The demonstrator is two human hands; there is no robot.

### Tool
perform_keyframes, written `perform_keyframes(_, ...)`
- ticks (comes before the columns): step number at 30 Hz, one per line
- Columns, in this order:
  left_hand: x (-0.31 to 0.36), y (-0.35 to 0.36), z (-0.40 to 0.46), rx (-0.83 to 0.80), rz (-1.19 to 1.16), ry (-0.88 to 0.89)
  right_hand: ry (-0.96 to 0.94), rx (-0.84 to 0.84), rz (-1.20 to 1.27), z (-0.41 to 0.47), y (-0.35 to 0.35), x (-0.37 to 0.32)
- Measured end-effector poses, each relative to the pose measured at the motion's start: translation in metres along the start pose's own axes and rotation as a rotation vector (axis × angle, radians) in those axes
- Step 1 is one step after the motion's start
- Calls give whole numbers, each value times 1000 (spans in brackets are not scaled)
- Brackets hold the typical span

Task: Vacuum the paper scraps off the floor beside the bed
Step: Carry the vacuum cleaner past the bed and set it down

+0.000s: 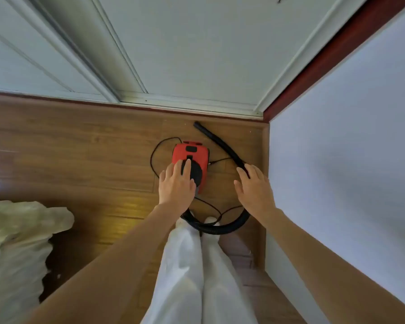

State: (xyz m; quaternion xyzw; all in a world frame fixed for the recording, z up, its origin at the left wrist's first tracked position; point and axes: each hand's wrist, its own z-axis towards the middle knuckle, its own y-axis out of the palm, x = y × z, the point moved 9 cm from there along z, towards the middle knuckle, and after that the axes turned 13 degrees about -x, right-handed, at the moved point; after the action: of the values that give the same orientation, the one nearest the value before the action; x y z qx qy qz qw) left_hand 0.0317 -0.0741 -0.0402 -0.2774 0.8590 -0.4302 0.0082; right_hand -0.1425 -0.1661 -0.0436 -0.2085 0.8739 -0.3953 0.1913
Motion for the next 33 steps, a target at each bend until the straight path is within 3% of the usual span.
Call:
perform_keyframes(5, -28, 80, 79, -77, -41, -102, 38, -37, 20, 81, 72, 27)
perform_keyframes(15, -68, 182, 202, 61, -53, -99, 63, -84, -76, 256, 215, 98)
perform_keyframes(25, -68, 221, 258, 242, -37, 3, 118, -189, -192, 395, 291, 152)
perform_keyframes(29, -69, 224, 260, 274, -45, -1, 189, -270, -137, 416, 309, 173)
perform_keyframes(33, -71, 225, 260, 300, -54, 3, 292, -234, 16, 427, 314, 188)
